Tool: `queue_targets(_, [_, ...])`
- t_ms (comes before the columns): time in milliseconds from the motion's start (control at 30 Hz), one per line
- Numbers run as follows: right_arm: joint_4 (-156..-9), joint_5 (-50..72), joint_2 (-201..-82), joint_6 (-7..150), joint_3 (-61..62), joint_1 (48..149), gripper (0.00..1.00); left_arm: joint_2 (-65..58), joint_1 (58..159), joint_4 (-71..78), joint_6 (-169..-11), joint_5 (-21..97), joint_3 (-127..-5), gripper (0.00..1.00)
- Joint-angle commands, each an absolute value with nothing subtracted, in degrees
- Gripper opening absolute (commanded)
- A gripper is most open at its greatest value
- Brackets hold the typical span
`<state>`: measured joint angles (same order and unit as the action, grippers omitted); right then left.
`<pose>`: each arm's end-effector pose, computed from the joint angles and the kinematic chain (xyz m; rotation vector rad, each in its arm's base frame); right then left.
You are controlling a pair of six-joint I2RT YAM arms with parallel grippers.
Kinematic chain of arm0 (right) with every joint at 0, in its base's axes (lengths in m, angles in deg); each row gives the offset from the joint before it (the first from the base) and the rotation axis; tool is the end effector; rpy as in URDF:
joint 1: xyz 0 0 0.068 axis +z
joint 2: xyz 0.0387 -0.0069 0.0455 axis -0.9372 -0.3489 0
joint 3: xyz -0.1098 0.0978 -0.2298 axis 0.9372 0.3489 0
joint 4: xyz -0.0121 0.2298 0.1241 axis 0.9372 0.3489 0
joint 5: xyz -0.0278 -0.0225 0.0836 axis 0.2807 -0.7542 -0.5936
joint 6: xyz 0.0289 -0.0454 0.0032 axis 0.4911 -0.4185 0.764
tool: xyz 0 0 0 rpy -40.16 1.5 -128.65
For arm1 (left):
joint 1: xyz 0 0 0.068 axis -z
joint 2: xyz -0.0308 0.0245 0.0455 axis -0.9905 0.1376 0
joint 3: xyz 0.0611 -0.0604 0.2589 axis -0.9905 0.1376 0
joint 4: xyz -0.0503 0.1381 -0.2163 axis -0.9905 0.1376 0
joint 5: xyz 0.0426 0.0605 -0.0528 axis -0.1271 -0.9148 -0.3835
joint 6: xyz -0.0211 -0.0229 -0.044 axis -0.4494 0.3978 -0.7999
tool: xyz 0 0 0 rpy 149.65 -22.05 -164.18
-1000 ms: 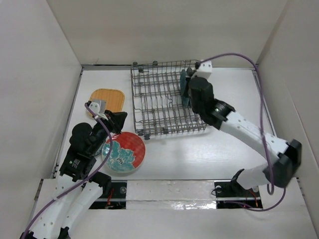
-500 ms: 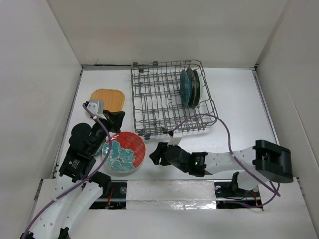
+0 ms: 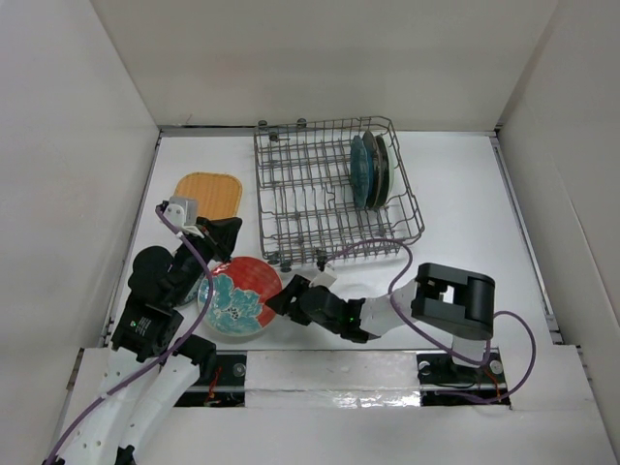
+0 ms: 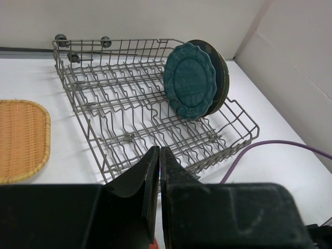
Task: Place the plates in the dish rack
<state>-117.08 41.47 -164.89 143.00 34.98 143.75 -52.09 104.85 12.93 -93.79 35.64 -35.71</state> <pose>0.1070 0.3263 0.1258 0.3549 2.2474 1.1779 0.1035 -0.0473 0.3676 0.1772 1.4605 -0.6146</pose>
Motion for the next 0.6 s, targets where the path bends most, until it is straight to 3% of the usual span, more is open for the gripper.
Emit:
queue_targets(0, [-122.73,39.33,-168.78,146.77,32.84,142.45,0.65,-53.01,104.59,10.70,-93.82,36.67,-35.59,0.03])
queue_targets(200, [-125.55,37.57,-173.19,148.88,31.17,141.13,0.43,-53.01,104.59,10.61,-93.73,36.85,-35.59,0.03])
queue_targets(400, [-127.04,37.30,-173.73,148.53,31.87,141.13,0.03,-52.14,104.59,10.61,-93.73,36.68,-35.68,0.03])
queue_targets(567, [-123.19,41.42,-167.49,141.42,33.63,144.45,0.00,-52.22,104.59,10.61,-93.55,35.36,-35.77,0.03])
